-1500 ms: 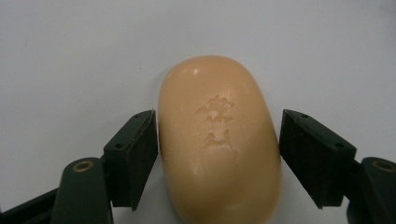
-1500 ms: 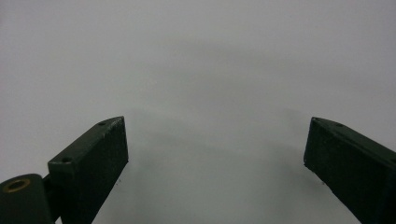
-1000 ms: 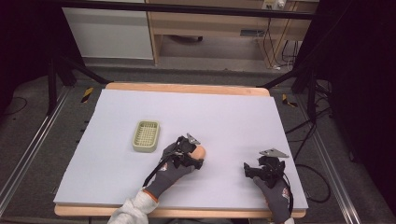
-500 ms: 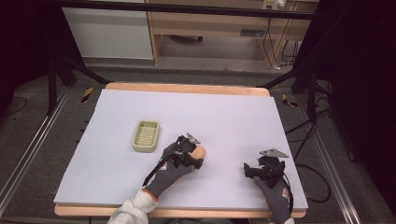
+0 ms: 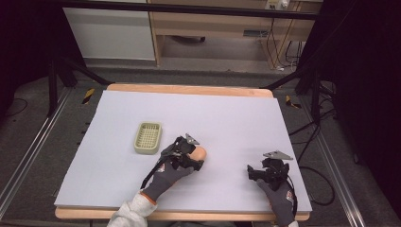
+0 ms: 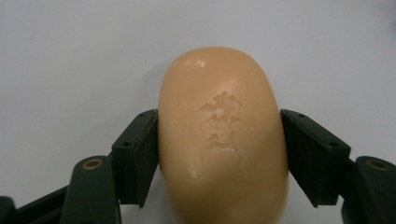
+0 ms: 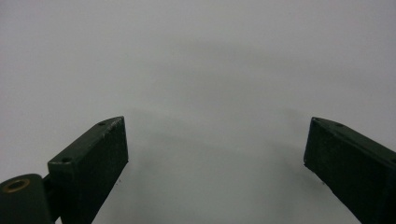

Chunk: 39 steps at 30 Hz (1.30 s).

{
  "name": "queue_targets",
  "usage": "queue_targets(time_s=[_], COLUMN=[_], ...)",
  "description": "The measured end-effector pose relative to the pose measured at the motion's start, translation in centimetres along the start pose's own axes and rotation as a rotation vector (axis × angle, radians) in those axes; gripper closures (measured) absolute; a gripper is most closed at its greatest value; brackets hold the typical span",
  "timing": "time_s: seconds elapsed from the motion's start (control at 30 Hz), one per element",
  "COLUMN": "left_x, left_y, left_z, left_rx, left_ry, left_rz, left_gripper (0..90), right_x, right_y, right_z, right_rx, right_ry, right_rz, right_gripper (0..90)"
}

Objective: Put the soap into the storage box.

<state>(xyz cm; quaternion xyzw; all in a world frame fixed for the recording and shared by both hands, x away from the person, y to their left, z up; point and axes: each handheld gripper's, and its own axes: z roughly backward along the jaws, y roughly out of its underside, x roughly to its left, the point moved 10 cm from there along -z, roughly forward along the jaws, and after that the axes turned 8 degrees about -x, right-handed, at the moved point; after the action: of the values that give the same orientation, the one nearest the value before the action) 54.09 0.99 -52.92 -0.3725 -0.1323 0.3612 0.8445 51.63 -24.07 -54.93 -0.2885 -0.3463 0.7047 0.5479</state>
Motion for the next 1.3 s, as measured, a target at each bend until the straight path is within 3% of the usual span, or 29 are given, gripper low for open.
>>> queue_targets(time_s=[0.23,0.7,1.07,1.3], left_x=[0.9,1.8,4.2,5.0], left_y=[-0.3,-0.2,0.8,0.4], left_z=[1.6,4.0,5.5,6.2], left_rx=[-0.033,-0.059,-0.053,-0.071], left_ry=[-0.009,-0.029,-0.075,-0.084], left_rz=[0.033,0.028,0.053,0.069], left_gripper=[31.1,31.3,31.4,31.5], right_x=[-0.1,-0.2,-0.1,0.0], right_y=[0.0,-0.1,-0.1,-0.2], right_z=[0.0,0.2,0.3,0.3], right_rx=[-0.003,-0.011,-0.012,-0.011], right_ry=[0.001,0.001,-0.001,-0.002], right_rz=[-0.003,-0.013,-0.004,-0.002], right_gripper=[6.7,6.7,6.7,6.7])
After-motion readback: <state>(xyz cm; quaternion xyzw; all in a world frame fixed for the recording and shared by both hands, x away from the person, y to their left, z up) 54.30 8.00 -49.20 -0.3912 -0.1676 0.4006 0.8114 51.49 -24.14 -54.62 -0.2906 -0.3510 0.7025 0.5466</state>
